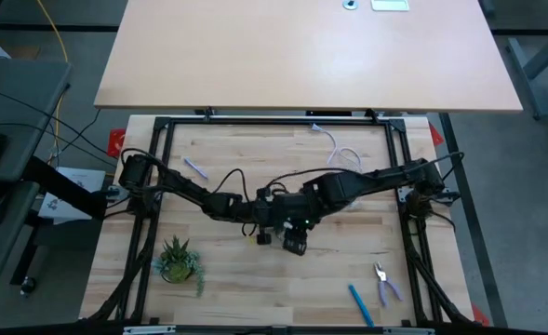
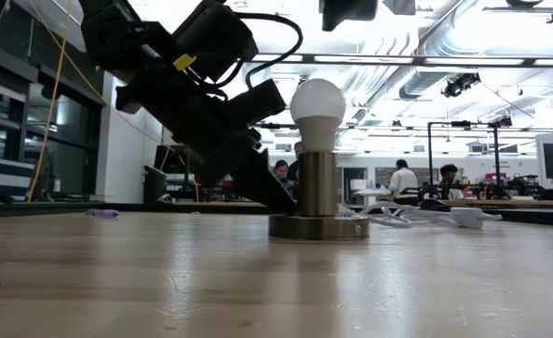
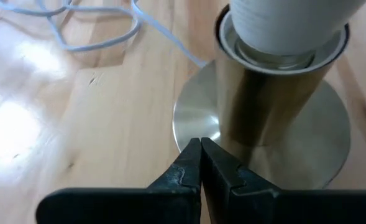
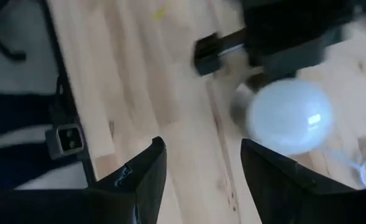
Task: Screw lightbulb
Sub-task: Insert the lightbulb in the lamp
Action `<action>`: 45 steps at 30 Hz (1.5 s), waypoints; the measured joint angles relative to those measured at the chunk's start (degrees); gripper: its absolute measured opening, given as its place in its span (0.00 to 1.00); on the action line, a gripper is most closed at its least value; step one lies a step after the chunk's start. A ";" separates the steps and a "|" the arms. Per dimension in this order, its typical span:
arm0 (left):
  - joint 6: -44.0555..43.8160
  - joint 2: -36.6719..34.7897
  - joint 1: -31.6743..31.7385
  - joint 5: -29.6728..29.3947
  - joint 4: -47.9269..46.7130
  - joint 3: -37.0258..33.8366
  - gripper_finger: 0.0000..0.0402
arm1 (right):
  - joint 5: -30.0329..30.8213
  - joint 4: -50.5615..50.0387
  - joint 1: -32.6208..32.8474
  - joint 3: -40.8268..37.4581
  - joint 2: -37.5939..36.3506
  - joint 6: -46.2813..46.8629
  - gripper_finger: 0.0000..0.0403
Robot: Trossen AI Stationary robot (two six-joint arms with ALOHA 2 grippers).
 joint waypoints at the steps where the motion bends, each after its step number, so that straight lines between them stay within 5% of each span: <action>1: 0.38 -0.68 0.26 0.00 -0.66 -0.10 0.00 | 0.64 0.27 0.21 0.00 -0.02 -0.41 0.49; 10: 0.52 -8.35 2.79 1.57 -12.94 -0.10 0.00 | 4.99 0.13 0.14 0.06 -0.08 -1.48 0.49; 16: -1.55 -21.52 4.10 4.80 -31.39 -0.06 0.00 | 26.22 -5.73 2.33 0.13 -5.73 -5.53 0.49; 21: -6.34 -38.10 4.00 4.96 -38.70 -0.08 0.00 | 38.39 -13.91 4.29 -1.78 -14.95 3.89 0.49; 31: -14.94 -66.59 3.14 3.35 -25.05 0.01 0.00 | 53.09 -1.72 11.39 -30.35 -42.36 25.84 0.49; 38: -18.79 -74.57 3.12 -0.84 -17.73 -8.38 0.00 | 52.11 20.98 11.26 -50.25 -53.02 22.77 0.49; 45: -25.01 -76.64 2.88 -3.16 0.70 -20.61 0.00 | 48.56 27.70 10.77 -56.68 -56.36 25.32 0.49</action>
